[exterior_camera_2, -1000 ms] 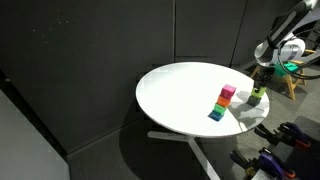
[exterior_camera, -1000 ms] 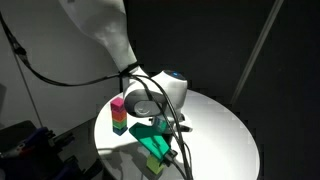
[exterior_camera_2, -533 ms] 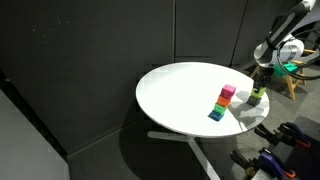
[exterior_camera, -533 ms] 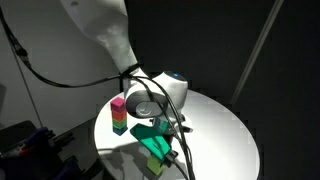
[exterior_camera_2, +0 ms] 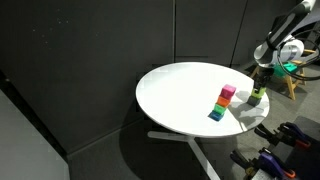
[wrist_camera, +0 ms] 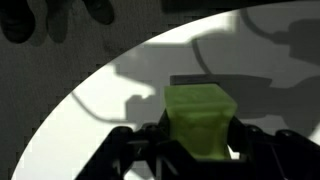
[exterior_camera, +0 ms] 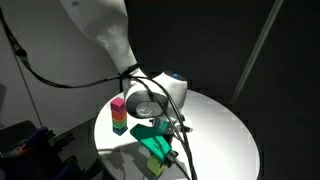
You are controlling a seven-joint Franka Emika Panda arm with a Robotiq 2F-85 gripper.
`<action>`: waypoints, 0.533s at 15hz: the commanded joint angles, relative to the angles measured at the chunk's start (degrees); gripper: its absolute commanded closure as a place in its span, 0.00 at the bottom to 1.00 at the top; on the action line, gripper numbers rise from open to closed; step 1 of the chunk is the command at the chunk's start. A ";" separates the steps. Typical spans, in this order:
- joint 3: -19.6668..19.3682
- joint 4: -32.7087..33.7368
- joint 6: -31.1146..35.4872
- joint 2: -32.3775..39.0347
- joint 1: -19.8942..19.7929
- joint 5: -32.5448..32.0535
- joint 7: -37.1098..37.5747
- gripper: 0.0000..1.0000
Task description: Place the yellow cube on the grey cube
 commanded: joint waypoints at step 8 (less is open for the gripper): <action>0.10 0.37 1.27 0.48 -0.29 -2.95 2.17 0.75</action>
